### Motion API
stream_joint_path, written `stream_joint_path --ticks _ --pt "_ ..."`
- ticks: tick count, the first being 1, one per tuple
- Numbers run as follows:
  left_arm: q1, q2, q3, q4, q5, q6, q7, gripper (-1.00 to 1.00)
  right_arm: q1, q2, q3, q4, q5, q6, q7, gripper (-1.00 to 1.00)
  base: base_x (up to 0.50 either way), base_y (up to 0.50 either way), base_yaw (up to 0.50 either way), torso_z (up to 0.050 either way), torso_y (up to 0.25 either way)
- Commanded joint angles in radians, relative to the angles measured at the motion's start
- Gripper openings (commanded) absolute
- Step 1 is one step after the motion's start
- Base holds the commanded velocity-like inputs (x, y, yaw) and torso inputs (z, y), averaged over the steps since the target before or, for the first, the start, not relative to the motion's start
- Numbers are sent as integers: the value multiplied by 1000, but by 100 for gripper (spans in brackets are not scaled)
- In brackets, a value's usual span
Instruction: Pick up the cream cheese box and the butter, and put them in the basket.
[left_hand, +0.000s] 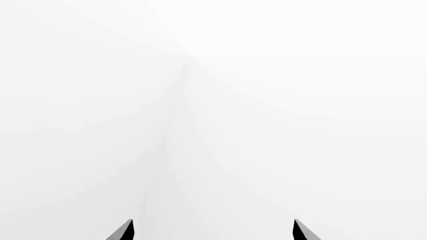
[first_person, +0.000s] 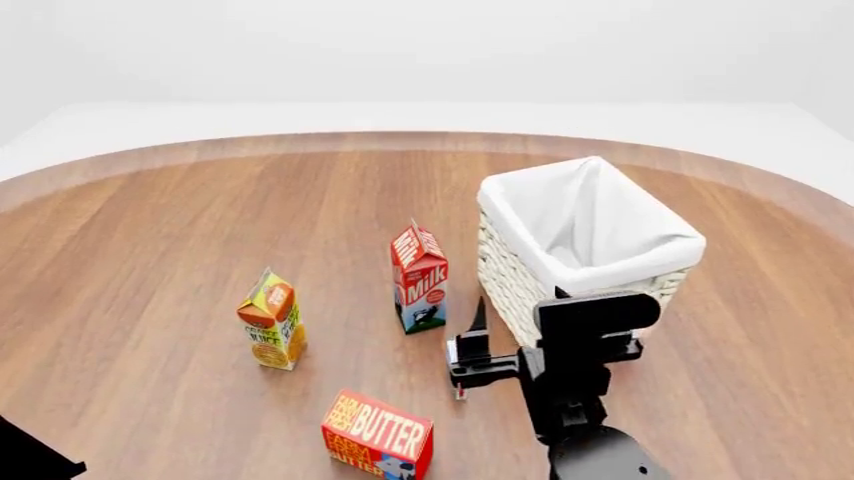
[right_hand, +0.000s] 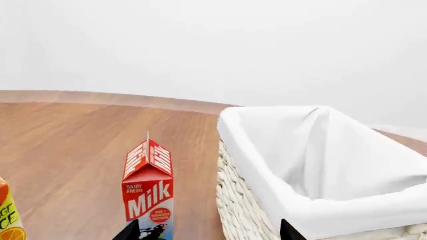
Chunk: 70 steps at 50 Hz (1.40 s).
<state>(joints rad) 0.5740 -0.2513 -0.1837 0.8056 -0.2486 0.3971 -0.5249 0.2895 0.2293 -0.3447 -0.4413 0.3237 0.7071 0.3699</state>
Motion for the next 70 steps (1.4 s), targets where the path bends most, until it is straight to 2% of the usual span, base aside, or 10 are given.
stream_joint_path --ticks 1,12,23,45,70 --pt "2 -2 0 -4 -1 9 -3 100 99 -31 52 -92 121 227 3 100 0 0 0 0 0" --pt "6 -5 1 -5 0 14 -5 100 197 -92 121 -45 225 383 20 100 0 0 0 0 0" --pt "6 -8 4 1 3 9 -11 100 248 -103 72 -2 226 422 31 100 0 0 0 0 0" --pt "12 -16 5 10 4 7 -19 100 324 -132 33 92 239 461 55 100 0 0 0 0 0" --pt "9 -20 12 -15 3 28 -20 100 417 -138 -1 275 232 418 47 100 0 0 0 0 0"
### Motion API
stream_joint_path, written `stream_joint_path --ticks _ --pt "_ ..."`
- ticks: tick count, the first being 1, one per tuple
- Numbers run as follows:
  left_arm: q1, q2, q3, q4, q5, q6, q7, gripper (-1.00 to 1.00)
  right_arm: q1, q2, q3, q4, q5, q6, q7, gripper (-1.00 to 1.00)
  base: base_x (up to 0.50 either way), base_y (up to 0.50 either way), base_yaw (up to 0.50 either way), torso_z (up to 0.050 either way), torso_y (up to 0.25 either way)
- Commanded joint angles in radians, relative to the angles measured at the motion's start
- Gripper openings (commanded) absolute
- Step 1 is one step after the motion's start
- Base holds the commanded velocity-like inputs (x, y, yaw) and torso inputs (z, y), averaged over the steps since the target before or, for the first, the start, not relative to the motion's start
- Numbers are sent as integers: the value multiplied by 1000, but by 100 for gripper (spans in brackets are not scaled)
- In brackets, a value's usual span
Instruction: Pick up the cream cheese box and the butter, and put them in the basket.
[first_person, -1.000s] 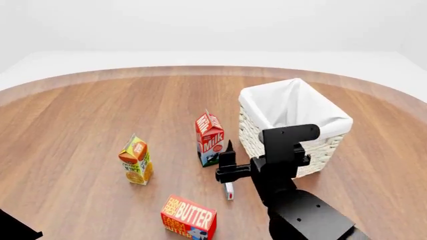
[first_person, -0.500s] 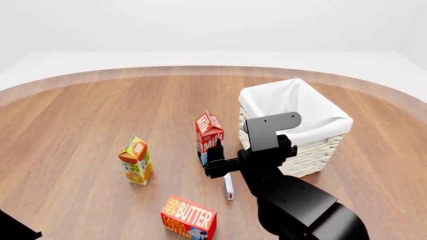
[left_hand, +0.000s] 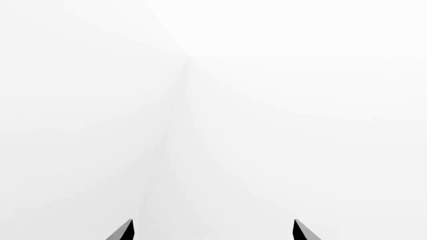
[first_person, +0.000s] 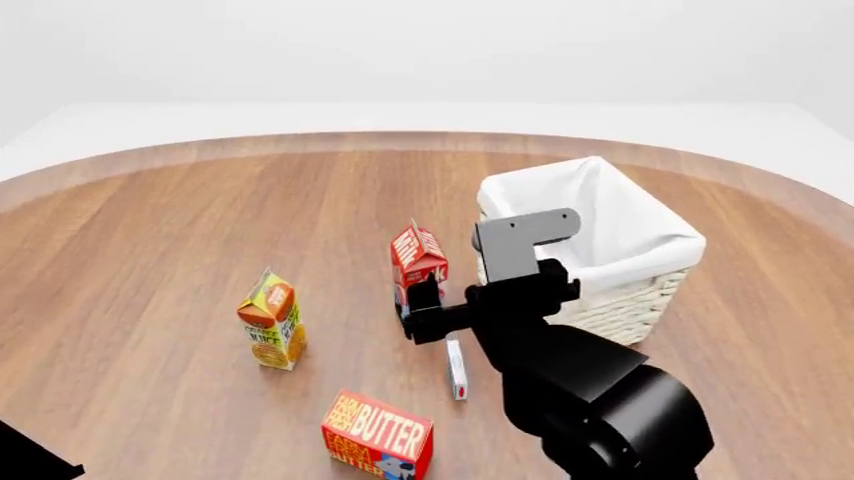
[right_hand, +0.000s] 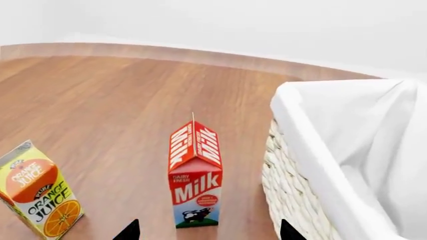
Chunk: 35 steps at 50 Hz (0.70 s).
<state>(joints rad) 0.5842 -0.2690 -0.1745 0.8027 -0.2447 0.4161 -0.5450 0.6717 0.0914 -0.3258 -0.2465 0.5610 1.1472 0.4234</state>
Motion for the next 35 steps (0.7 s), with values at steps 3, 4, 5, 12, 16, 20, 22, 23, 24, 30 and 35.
stream_joint_path --ticks 3,4,5,12,16,20,22,23,24,30,35 --pt "-1 -3 3 -10 -1 8 -1 100 46 -2 -22 98 -5 -23 -6 100 0 0 0 0 0" --pt "0 -4 3 -10 -1 10 0 100 52 -5 -23 104 -4 -20 -4 100 0 0 0 0 0" --pt "1 -4 3 -11 -2 10 0 100 54 -4 -27 105 -5 -20 -3 100 0 0 0 0 0" --pt "1 -7 4 -9 -2 9 -3 100 71 -7 -51 133 -9 -24 1 100 0 0 0 0 0" --pt "0 -8 4 -6 -2 5 -6 100 78 -12 -66 174 -21 -46 2 100 0 0 0 0 0" --pt "-1 -9 5 -6 -2 4 -7 100 83 -21 -65 205 -17 -61 2 100 0 0 0 0 0" --pt "0 -10 5 -5 -2 4 -8 100 82 -22 -74 225 -22 -75 1 100 0 0 0 0 0" --pt "0 -10 5 -5 -2 5 -9 100 81 -23 -76 234 -23 -79 1 100 0 0 0 0 0" --pt "1 -10 5 -4 -1 5 -9 100 82 -23 -80 248 -27 -90 -1 100 0 0 0 0 0" --pt "-1 -12 7 -7 -1 6 -12 100 87 -24 -86 307 -30 -119 -4 100 0 0 0 0 0" --pt "0 -15 6 -13 -4 13 -12 100 84 -24 -97 344 -36 -145 -5 100 0 0 0 0 0"
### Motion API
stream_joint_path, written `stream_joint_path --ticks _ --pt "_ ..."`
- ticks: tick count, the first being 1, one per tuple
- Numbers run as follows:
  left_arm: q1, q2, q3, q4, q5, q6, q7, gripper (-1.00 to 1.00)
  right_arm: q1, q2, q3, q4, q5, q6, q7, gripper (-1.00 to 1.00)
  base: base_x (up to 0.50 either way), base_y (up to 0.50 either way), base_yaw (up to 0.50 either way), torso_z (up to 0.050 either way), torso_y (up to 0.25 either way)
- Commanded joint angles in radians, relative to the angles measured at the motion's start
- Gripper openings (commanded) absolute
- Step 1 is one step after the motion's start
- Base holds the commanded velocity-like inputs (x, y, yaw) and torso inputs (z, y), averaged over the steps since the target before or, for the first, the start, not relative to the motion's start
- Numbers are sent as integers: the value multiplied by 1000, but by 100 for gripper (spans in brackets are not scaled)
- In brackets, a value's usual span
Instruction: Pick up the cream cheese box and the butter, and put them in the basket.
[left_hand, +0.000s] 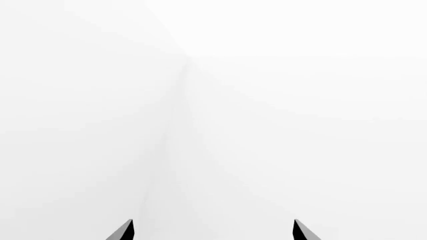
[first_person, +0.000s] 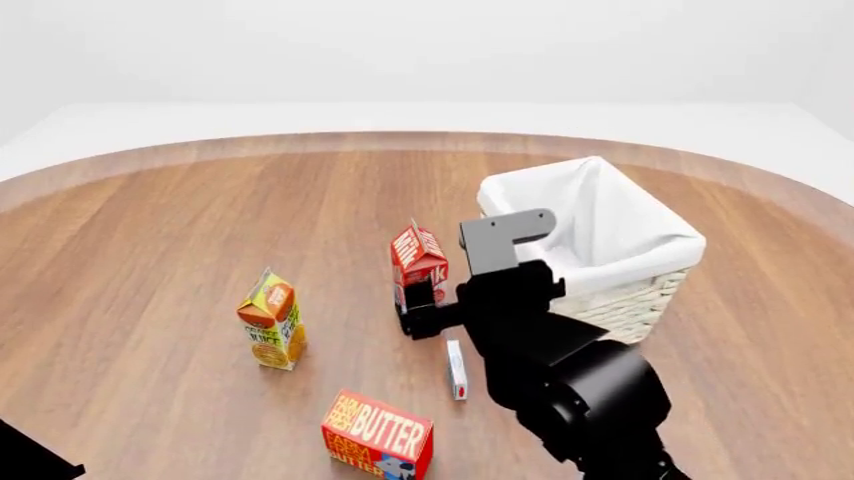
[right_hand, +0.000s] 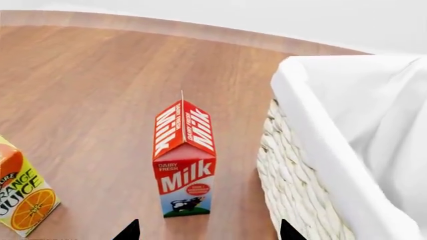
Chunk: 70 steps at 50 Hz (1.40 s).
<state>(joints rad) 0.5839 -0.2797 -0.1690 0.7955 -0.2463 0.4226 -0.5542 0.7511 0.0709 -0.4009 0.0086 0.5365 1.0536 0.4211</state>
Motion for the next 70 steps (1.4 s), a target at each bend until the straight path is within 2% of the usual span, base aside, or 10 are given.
stream_joint_path --ticks 1,70 --pt "1 -5 0 -5 -2 6 -3 100 4 -4 -25 100 -14 -58 -3 100 0 0 0 0 0" --pt "6 -24 11 -9 4 18 -27 100 67 -39 -160 465 5 -258 23 100 0 0 0 0 0"
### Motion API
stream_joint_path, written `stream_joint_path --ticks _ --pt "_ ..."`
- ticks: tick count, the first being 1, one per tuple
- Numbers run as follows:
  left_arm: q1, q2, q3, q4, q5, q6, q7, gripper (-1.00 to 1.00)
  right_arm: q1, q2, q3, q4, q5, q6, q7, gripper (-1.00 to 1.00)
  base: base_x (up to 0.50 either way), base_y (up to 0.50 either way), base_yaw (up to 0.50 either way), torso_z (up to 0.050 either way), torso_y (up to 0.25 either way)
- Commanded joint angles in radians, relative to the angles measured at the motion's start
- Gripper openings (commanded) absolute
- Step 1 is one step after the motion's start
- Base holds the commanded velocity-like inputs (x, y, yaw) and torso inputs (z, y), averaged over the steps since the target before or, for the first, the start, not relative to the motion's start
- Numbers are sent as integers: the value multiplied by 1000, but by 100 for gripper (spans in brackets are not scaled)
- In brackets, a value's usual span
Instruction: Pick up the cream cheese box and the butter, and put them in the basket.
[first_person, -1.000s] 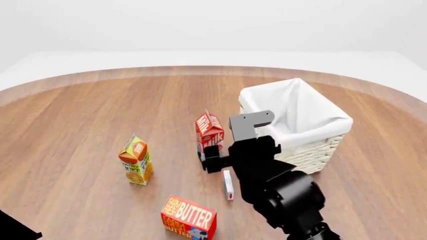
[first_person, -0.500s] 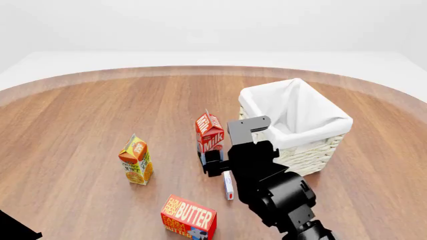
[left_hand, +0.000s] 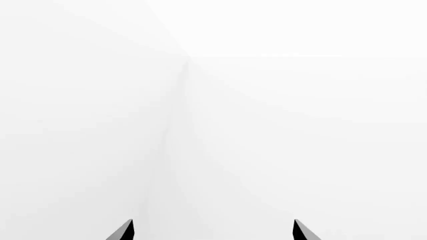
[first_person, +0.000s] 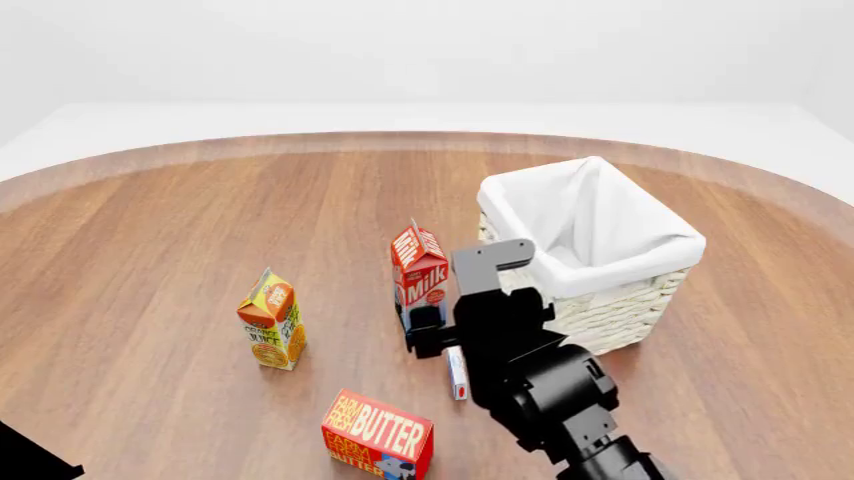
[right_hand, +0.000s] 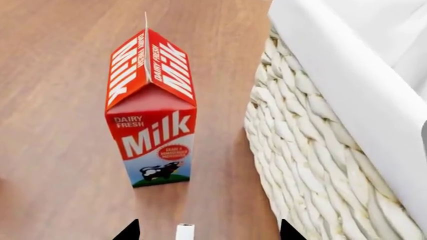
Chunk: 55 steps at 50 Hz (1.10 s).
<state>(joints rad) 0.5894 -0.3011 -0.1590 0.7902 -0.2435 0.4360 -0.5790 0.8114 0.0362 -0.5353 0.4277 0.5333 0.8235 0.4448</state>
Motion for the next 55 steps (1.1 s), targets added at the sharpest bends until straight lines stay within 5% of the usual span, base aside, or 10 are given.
stream_joint_path --ticks 1,55 --pt "1 -3 2 -4 1 6 -2 100 8 -6 -29 52 9 -31 -1 100 0 0 0 0 0" --pt "4 -13 8 -1 3 8 -21 100 76 -26 -200 263 135 -158 29 100 0 0 0 0 0"
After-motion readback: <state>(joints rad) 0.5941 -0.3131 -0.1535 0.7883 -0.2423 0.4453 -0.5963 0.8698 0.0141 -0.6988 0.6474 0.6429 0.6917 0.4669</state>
